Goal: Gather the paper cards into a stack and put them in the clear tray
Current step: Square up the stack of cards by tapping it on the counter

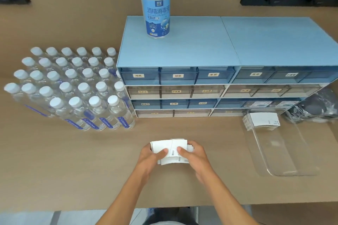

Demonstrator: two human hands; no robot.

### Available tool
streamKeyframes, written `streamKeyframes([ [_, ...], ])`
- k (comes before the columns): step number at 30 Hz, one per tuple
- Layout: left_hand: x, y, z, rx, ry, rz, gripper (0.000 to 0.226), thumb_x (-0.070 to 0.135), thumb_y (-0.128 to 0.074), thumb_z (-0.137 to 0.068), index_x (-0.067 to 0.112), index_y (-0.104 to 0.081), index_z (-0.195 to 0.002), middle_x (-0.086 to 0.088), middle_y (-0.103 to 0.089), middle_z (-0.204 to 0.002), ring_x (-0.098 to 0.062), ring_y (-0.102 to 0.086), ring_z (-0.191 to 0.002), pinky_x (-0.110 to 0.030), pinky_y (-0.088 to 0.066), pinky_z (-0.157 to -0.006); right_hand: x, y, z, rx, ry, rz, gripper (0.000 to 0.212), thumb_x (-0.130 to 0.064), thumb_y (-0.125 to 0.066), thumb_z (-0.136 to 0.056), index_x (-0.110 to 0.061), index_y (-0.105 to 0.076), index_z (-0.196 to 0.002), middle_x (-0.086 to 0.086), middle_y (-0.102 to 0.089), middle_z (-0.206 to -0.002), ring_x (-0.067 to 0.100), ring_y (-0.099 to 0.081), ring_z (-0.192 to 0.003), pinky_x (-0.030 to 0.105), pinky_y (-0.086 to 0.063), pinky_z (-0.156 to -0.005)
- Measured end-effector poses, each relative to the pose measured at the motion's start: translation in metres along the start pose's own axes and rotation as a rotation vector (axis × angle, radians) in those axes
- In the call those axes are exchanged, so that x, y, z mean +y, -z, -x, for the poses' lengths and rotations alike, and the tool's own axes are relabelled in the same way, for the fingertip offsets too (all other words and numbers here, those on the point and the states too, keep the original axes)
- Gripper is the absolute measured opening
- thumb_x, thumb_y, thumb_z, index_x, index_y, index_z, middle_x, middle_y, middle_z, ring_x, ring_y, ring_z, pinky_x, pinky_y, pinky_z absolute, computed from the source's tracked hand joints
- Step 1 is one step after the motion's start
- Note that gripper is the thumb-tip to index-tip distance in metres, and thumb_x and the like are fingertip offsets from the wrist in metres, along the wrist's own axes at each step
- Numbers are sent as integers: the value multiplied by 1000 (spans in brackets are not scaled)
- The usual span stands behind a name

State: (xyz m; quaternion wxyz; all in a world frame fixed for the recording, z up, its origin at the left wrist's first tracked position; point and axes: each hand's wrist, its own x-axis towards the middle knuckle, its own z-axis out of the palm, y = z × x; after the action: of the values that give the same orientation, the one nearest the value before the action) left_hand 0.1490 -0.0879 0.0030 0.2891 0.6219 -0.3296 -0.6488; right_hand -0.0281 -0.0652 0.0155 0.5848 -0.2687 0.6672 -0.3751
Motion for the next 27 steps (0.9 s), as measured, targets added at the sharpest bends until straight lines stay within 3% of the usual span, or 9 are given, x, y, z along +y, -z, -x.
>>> streamKeyframes([
  [3,2,7,-4,33,-56,-50,34,9,-76,-85,8,-64,-117,-9,-76,-110,-15,-72,-88,-17,-55,-62,1,-6,-13,-24,40,19,34,-9,-75,-83,-11,-61,-114,10,-74,-108,14,-70,-85,20,-54,-70],
  [5,0,12,-8,39,-97,-93,36,10,-74,-87,10,-60,-120,-6,-74,-113,-12,-71,-95,-13,-53,-67,6,-12,-21,-32,88,42,36,-6,-74,-82,-18,-59,-113,2,-71,-108,3,-69,-84,16,-53,-72],
  [7,-5,19,-13,45,-150,-145,37,10,-73,-88,18,-54,-119,0,-70,-114,1,-66,-97,-10,-51,-74,10,-18,-27,-38,154,84,40,-3,-74,-81,-24,-58,-110,-6,-67,-108,-8,-66,-81,11,-52,-72],
  [10,-10,29,-21,44,-229,-220,40,7,-69,-90,29,-46,-115,8,-65,-110,14,-61,-92,-7,-47,-80,14,-25,-37,-92,244,148,44,-1,-73,-80,-31,-57,-108,-4,-64,-110,-3,-65,-86,12,-50,-75],
  [15,-18,37,-30,95,-322,-235,50,21,-70,-82,35,-47,-124,20,-60,-128,2,-59,-116,-18,-48,-96,17,-37,-43,-84,332,179,45,-15,-73,-72,-43,-58,-104,-8,-67,-110,19,-65,-104,35,-53,-91],
  [17,-28,38,-33,120,-354,-203,53,15,-73,-82,25,-49,-128,20,-59,-133,0,-58,-121,-20,-47,-100,24,-39,-44,-63,358,176,46,-14,-74,-71,-39,-60,-107,-8,-69,-112,19,-66,-106,43,-52,-95],
  [19,-35,37,-38,134,-383,-197,55,2,-75,-81,18,-51,-128,19,-57,-136,1,-56,-125,-11,-43,-100,30,-40,-47,-57,376,186,49,-13,-75,-71,-37,-60,-110,-9,-69,-116,16,-65,-109,46,-51,-98],
  [23,-49,30,-41,181,-412,-216,64,-3,-77,-79,12,-52,-136,8,-57,-138,2,-51,-127,-6,-36,-103,44,-44,-52,-44,363,236,57,-11,-72,-71,-39,-57,-119,-16,-63,-124,8,-59,-118,40,-45,-106],
  [27,-54,28,-41,166,-426,-167,73,5,-77,-77,31,-44,-137,17,-54,-137,4,-50,-126,-11,-41,-102,48,-49,-51,-83,381,229,74,10,-56,-70,-29,-51,-132,-16,-55,-138,4,-47,-134,32,-34,-117],
])
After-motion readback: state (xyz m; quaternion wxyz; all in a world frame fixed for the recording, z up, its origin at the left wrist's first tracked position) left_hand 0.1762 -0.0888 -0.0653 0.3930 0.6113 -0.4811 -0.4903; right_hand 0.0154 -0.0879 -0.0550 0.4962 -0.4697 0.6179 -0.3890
